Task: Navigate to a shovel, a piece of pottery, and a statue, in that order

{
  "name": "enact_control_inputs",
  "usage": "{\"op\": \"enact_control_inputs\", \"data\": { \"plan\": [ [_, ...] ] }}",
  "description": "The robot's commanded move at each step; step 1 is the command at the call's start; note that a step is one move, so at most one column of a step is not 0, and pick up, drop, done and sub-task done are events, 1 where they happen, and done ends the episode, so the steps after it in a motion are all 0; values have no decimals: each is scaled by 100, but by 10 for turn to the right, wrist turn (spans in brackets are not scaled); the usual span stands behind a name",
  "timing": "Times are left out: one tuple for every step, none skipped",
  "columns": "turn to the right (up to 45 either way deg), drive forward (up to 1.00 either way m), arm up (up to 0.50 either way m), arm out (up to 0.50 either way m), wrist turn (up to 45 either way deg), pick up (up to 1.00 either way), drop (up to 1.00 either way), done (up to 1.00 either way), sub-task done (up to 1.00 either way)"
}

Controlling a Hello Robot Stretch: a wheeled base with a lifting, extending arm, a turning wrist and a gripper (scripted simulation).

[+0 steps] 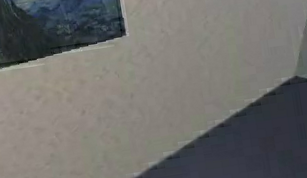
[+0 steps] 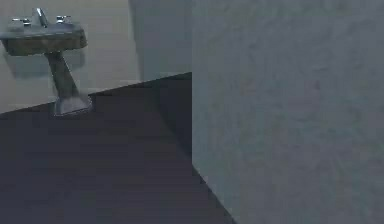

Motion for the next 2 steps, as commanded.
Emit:
{"op": "enact_control_inputs", "data": {
  "plan": [
    [-450,0,0,0,0,0,0,0,0],
    [-450,0,0,0,0,0,0,0,0]
  ]
}}
